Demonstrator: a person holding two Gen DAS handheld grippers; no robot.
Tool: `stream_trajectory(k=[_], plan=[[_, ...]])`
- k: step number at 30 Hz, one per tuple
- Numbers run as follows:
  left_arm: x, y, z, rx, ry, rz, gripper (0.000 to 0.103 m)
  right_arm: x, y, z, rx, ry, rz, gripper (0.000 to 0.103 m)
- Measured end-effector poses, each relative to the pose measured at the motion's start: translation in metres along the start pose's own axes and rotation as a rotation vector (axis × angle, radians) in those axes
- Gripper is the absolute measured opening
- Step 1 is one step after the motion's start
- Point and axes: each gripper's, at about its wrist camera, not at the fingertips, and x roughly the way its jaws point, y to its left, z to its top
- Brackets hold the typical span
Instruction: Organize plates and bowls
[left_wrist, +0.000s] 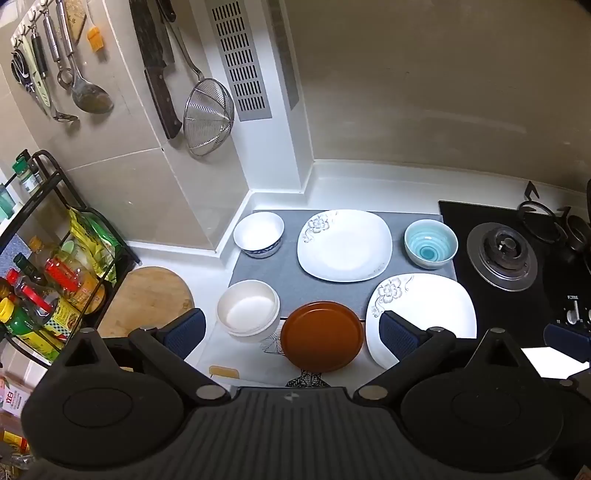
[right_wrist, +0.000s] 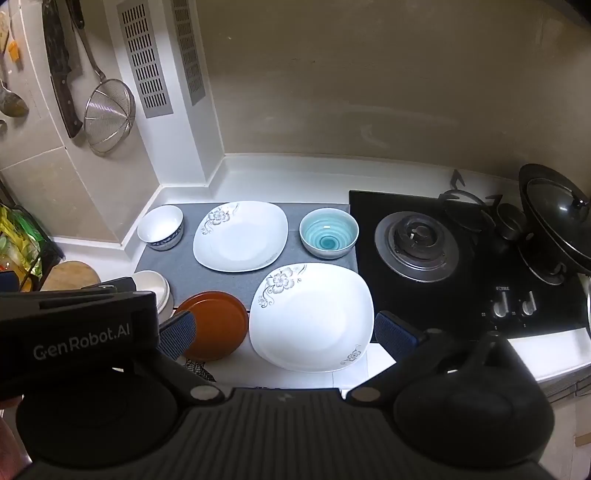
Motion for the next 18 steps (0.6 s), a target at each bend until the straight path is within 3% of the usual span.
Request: stream_trajectory(k=[18], plan=[[0.0046,0.0005,-0.0005,-0.008,0.038,-0.003,0.100,0.0074,-0.0021,-0.0055,-0.004,0.029,0.007,0.103]])
